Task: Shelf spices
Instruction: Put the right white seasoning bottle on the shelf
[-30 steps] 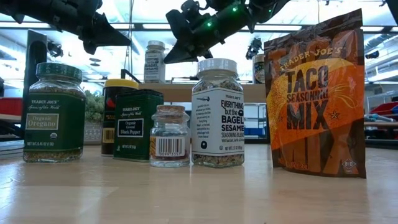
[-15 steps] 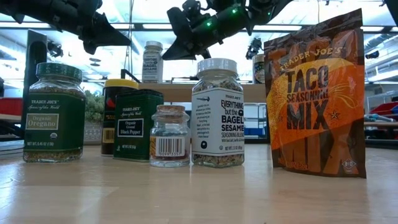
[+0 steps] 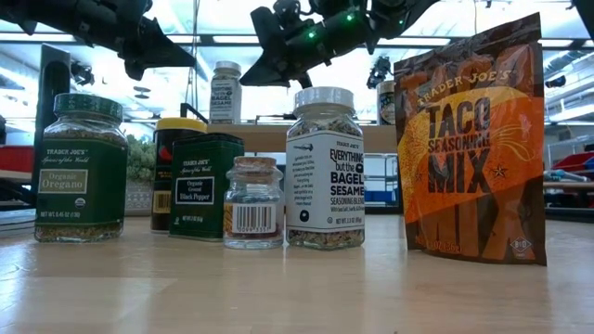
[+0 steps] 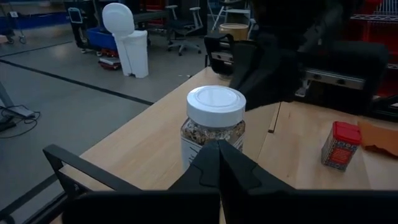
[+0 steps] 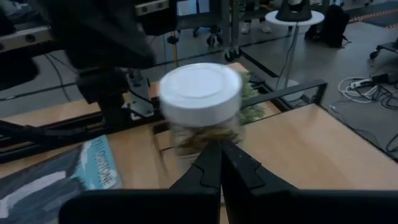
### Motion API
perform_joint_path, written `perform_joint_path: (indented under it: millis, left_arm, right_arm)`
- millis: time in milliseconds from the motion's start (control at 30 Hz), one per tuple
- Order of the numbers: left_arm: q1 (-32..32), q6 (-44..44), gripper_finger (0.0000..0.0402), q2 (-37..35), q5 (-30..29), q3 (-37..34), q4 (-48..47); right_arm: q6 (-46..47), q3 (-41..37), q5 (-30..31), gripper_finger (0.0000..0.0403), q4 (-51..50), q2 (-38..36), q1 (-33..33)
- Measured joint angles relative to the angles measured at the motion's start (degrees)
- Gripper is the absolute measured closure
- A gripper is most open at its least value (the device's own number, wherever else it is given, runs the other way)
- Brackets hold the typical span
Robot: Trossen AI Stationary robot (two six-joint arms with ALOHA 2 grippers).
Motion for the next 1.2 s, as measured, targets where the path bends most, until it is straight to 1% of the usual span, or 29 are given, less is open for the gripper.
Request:
perform_joint_path:
  millis: [133,167,300,367,433,500,600,667,733,767,867,933,967,1067,1133,1200]
  left_arm:
    - [0.0,-0.8,0.0401,0.0,0.0,0.0,0.0]
    - [0.0,-0.9,0.0401,0.0,0.0,0.0,0.0]
    - [0.0,-1.0,0.0401,0.0,0.0,0.0,0.0]
    - [0.0,-1.0,0.0401,0.0,0.0,0.0,-0.1]
    - [0.0,-1.0,0.0401,0.0,0.0,0.0,-0.3]
    - [0.0,-0.9,0.0401,0.0,0.0,0.0,-0.6]
    - [0.0,-0.5,0.0401,0.0,-0.1,0.0,-1.3]
    - [0.0,0.2,0.0401,0.0,-0.7,0.0,-2.1]
    - [0.0,0.2,0.0401,0.0,-0.9,0.0,-2.6]
    - [0.0,0.3,0.0401,0.0,-0.9,0.0,-2.6]
    - [0.0,0.4,0.0401,0.0,-0.8,0.0,-2.4]
    - [0.0,0.5,0.0401,0.0,-0.8,0.0,-2.3]
    - [0.0,0.5,0.0401,0.0,-0.8,0.0,-2.3]
    - [0.0,0.5,0.0401,0.0,-0.8,0.0,-2.2]
    - [0.0,0.5,0.0401,0.0,-0.8,0.0,-1.6]
    - [0.0,0.5,0.0401,0.0,-0.8,0.0,-1.5]
  right_arm:
    - [1.3,0.0,-1.1,0.0403,-1.1,0.0,-0.9]
    - [0.9,0.0,-0.6,0.0403,-2.0,0.0,-0.9]
    - [-1.6,-0.1,7.6,0.0403,-8.9,-1.3,0.2]
    - [-1.7,-0.1,9.8,0.0403,-13.0,-3.6,0.7]
    - [-1.5,0.0,12.4,0.0403,-18.5,-6.2,1.7]
    - [-0.4,0.0,17.3,0.0403,-26.1,-8.7,3.8]
    - [3.9,0.0,24.2,0.0403,-39.7,-13.4,8.0]
    - [9.6,-1.4,27.4,0.0403,-47.2,-17.1,10.8]
    - [16.3,-5.2,29.7,0.0403,-52.0,-21.4,13.6]
    - [19.6,-7.7,30.8,0.0403,-52.6,-23.7,15.4]
    - [28.1,-15.7,34.7,0.0403,-49.1,-30.5,20.9]
    - [29.6,-20.7,35.8,0.0403,-41.2,-32.9,23.7]
    - [28.8,-23.1,35.9,0.0403,-36.3,-33.1,24.7]
    - [20.7,-28.1,34.8,0.0403,-18.0,-31.2,24.5]
    - [15.1,-29.0,30.7,0.0403,-8.7,-28.6,21.9]
    - [10.8,-28.9,24.9,0.0403,-1.6,-24.8,18.3]
